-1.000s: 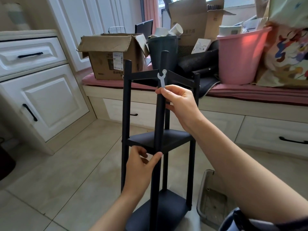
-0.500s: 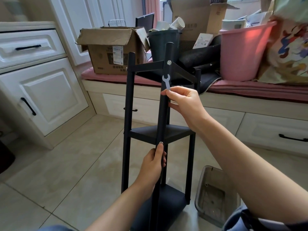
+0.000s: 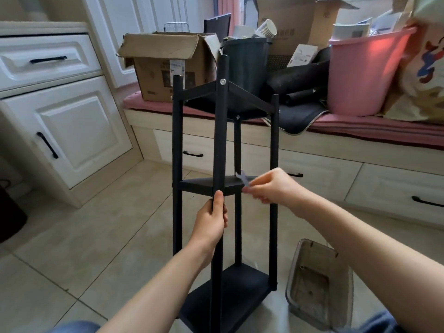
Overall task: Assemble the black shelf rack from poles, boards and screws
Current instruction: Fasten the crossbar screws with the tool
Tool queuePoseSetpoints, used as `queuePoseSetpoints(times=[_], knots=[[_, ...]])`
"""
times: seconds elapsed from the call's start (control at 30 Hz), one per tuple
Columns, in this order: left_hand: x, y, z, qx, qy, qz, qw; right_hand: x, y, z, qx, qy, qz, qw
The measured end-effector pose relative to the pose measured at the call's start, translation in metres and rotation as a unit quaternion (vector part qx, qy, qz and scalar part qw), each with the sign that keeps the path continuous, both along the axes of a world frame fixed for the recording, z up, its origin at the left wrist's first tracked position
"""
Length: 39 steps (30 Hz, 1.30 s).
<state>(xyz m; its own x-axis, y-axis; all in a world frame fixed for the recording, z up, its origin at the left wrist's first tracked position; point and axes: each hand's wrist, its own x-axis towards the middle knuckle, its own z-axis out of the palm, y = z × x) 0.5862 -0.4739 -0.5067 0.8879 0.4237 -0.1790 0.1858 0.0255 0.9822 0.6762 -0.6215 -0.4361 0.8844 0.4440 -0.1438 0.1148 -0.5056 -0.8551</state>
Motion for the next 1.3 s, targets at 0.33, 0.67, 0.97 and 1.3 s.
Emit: queuePoseSetpoints(times=[0.33, 0.67, 0.97, 1.3], knots=[[0.02, 0.009, 0.001, 0.049, -0.011, -0.025, 0.998, -0.007, 0.005, -0.031, -0.143, 0.035, 0.075, 0.986], [0.026, 0.018, 0.005, 0.108, -0.005, -0.092, 0.99, 0.002, 0.011, -0.054, -0.147, 0.02, 0.083, 0.985], [0.041, 0.036, -0.002, 0.051, -0.02, -0.056, 0.997, 0.012, 0.017, -0.072, -0.056, -0.005, 0.033, 0.998], [0.062, 0.044, -0.008, 0.034, -0.054, -0.006, 0.998, 0.009, 0.051, -0.079, 0.09, -0.075, -0.017, 0.993]])
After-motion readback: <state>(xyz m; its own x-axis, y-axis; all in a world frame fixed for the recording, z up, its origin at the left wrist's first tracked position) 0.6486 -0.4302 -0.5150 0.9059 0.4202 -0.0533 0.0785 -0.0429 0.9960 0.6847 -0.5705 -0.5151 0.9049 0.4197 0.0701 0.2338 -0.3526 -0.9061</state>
